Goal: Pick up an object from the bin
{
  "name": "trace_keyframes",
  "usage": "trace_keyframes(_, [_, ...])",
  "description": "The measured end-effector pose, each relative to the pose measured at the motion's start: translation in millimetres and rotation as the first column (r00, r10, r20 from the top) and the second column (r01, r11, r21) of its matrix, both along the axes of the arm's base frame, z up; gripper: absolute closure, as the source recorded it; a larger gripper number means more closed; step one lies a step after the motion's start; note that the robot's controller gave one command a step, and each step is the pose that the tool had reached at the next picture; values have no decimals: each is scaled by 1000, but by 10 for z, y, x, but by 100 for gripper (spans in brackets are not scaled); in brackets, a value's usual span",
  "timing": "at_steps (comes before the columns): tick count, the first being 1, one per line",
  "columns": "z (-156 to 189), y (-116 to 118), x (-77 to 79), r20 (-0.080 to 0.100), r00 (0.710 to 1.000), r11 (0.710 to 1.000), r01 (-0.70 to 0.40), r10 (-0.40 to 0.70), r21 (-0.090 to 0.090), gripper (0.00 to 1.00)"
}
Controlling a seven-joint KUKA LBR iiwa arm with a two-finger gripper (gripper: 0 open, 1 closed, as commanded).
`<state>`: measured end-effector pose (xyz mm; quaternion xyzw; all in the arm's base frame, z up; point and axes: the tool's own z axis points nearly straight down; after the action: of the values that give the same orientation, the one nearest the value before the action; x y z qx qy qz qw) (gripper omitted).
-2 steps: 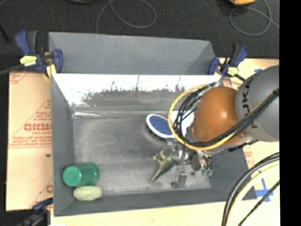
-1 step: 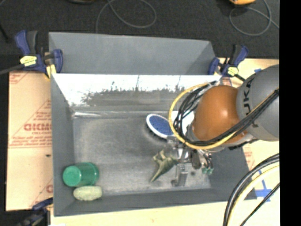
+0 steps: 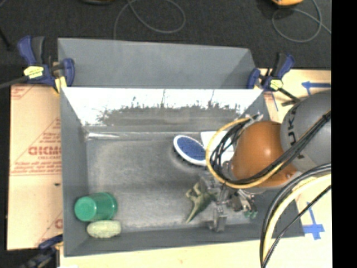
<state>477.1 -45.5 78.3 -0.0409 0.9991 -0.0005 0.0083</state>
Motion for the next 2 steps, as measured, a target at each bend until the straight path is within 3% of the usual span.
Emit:
trace_keyframes(1, [-235, -78, 74, 27, 1000, 1000, 1, -1, 0, 0])
trace_keyframes(2, [-81, 181, 51, 12, 965, 965, -262, 262, -10, 0])
